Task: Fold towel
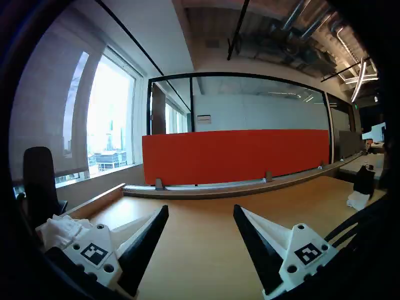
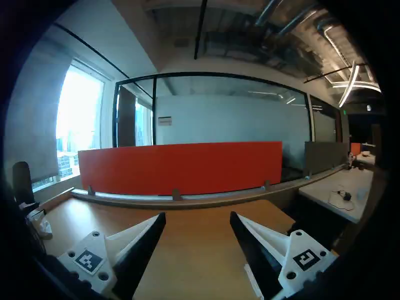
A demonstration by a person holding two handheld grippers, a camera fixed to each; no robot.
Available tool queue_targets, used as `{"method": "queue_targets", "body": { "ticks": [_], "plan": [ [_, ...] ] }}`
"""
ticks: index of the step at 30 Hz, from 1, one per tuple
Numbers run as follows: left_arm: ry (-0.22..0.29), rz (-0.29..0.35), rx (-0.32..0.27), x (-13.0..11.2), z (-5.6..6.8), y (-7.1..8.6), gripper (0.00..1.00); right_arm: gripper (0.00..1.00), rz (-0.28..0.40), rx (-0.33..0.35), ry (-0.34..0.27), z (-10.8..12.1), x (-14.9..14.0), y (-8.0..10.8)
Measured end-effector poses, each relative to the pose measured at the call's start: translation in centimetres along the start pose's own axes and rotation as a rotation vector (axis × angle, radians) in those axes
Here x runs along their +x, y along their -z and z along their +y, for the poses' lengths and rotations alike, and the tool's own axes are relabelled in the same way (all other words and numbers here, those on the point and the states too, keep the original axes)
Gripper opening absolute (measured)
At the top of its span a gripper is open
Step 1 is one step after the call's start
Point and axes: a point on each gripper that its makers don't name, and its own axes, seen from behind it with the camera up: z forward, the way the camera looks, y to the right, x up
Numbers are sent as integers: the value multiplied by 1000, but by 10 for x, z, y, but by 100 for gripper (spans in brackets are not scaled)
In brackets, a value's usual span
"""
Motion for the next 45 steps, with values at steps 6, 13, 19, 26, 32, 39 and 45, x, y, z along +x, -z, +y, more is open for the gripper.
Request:
{"method": "queue_targets", "body": {
  "ticks": [6,13,19,26,32,39,45],
  "plan": [
    [14,7,16,-20,-11,0,96,99,-2,2,21,-5,-12,-4],
    [18,6,28,-44,-22,-2,96,100,-12,8,24,-13,-29,-10],
    [26,17,39,-60,-30,-3,96,100,-19,11,36,-18,-40,-14],
    [44,26,45,-72,-37,-3,96,99,-25,14,43,-22,-49,-19],
    [37,27,45,-78,-38,-2,96,100,-34,15,48,-24,-56,-20],
    [46,15,43,-85,-39,-2,96,100,-36,15,52,-24,-55,-21],
    [42,4,38,-88,-37,-5,96,100,-38,15,50,-25,-57,-21]
  ]
}}
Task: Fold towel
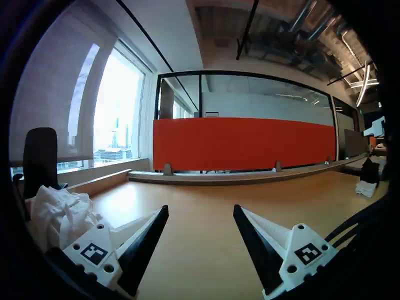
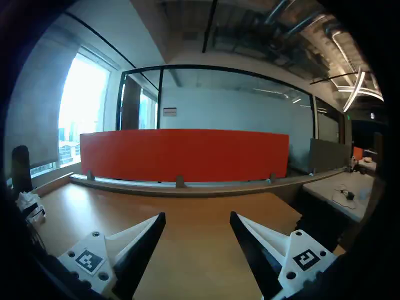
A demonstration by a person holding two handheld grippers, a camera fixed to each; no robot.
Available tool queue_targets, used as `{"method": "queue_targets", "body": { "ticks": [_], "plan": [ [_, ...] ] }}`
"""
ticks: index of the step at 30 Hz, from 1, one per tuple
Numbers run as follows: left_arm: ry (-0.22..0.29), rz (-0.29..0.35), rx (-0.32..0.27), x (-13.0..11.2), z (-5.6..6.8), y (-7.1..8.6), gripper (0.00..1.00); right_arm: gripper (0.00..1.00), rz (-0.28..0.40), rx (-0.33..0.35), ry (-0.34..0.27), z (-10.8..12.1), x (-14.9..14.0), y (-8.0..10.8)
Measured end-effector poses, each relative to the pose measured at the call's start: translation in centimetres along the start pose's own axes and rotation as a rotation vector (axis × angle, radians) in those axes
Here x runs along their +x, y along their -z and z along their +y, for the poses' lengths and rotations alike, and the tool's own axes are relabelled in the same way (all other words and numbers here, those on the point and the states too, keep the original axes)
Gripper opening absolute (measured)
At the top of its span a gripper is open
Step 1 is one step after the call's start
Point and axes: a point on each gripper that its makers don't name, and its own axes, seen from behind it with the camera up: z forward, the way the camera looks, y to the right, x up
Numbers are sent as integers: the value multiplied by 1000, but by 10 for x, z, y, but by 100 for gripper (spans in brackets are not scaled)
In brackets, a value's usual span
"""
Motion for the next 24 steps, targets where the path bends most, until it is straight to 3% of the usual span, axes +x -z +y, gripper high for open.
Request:
{"method": "queue_targets", "body": {
  "ticks": [15,24],
  "plan": [
    [-1,-4,-4,0,1,-3,96,100,9,14,-10,-3,-2,2],
    [-2,-4,-4,-2,2,-3,96,100,56,10,-2,5,4,2]
  ]
}}
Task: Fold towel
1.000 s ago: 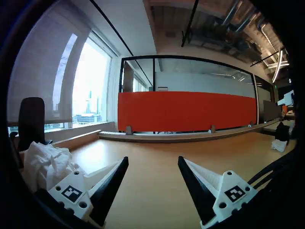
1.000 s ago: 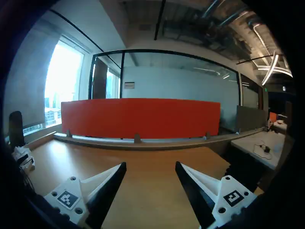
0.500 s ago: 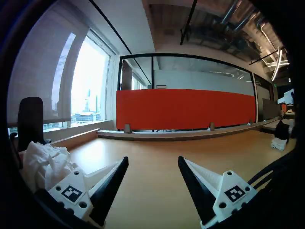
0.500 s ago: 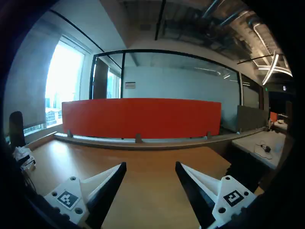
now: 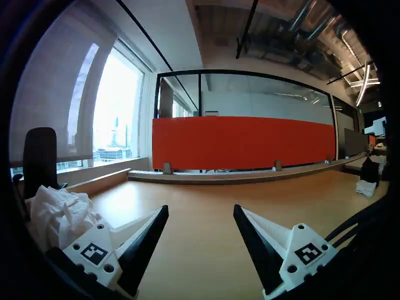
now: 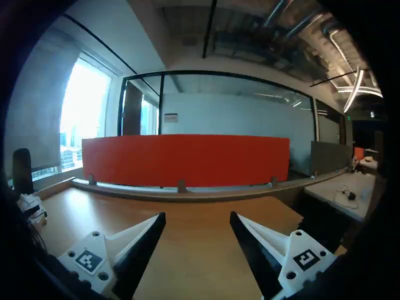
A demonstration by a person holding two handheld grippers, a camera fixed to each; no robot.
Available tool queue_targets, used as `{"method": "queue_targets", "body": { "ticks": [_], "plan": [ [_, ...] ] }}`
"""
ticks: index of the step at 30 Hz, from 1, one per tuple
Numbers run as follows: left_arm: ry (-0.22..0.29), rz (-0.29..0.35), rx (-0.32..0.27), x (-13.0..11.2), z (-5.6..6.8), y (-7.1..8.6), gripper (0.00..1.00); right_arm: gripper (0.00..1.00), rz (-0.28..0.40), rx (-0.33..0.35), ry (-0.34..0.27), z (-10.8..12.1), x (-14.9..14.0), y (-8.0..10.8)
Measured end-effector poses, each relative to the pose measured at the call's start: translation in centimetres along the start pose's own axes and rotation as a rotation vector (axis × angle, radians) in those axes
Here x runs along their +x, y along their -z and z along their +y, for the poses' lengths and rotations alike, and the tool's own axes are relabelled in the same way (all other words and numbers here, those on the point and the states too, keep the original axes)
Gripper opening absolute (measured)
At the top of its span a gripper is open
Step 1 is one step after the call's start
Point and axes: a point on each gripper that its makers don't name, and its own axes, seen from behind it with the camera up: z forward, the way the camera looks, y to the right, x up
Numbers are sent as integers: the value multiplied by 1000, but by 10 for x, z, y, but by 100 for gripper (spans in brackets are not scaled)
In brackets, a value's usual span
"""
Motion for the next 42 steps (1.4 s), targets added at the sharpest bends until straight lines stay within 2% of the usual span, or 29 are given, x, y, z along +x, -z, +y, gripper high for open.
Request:
{"method": "queue_targets", "body": {
  "ticks": [6,18,31,42],
  "plan": [
    [0,0,0,0,1,0,96,99,13,-24,16,13,-16,-5],
    [0,0,0,-1,1,0,96,100,44,-2,-29,21,-55,-9],
    [0,0,0,0,1,0,96,99,47,3,-62,36,-98,-14],
    [0,0,0,0,1,-1,96,100,56,14,-56,40,-106,-16]
  ]
}}
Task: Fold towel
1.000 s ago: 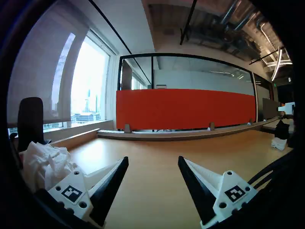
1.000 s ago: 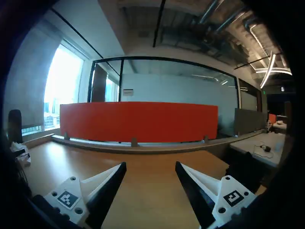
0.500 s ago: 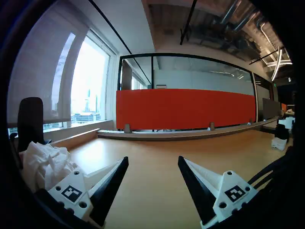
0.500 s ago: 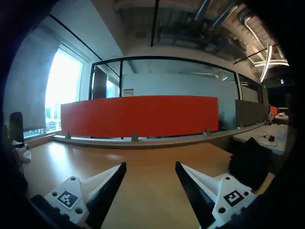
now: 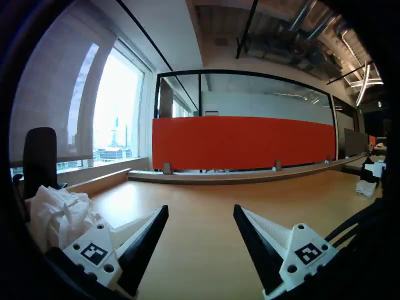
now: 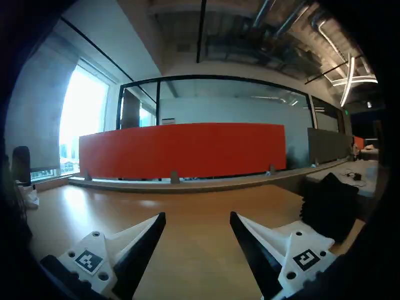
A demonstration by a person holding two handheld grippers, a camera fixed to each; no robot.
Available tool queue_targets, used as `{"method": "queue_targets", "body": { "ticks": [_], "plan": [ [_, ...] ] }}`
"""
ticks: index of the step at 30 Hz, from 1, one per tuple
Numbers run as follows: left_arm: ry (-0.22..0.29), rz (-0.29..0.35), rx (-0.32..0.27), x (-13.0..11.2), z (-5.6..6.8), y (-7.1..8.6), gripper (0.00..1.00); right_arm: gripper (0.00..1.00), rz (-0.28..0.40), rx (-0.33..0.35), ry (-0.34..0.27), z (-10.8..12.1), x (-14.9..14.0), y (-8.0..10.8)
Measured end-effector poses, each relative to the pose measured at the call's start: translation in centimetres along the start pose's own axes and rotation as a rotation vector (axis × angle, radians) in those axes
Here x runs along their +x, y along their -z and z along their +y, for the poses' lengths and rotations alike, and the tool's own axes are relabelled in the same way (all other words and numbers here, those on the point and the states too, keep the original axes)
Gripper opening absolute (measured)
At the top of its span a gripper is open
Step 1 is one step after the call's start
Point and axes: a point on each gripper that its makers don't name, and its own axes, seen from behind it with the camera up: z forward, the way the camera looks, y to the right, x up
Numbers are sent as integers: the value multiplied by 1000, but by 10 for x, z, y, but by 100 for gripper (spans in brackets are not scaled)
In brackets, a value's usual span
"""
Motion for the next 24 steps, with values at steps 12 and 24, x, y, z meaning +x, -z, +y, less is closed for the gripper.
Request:
{"method": "queue_targets", "body": {
  "ticks": [12,24],
  "plan": [
    [0,0,0,0,-1,0,96,99,-5,14,-8,-5,-8,0],
    [0,0,0,0,0,1,96,100,2,20,30,-13,-10,1]
  ]
}}
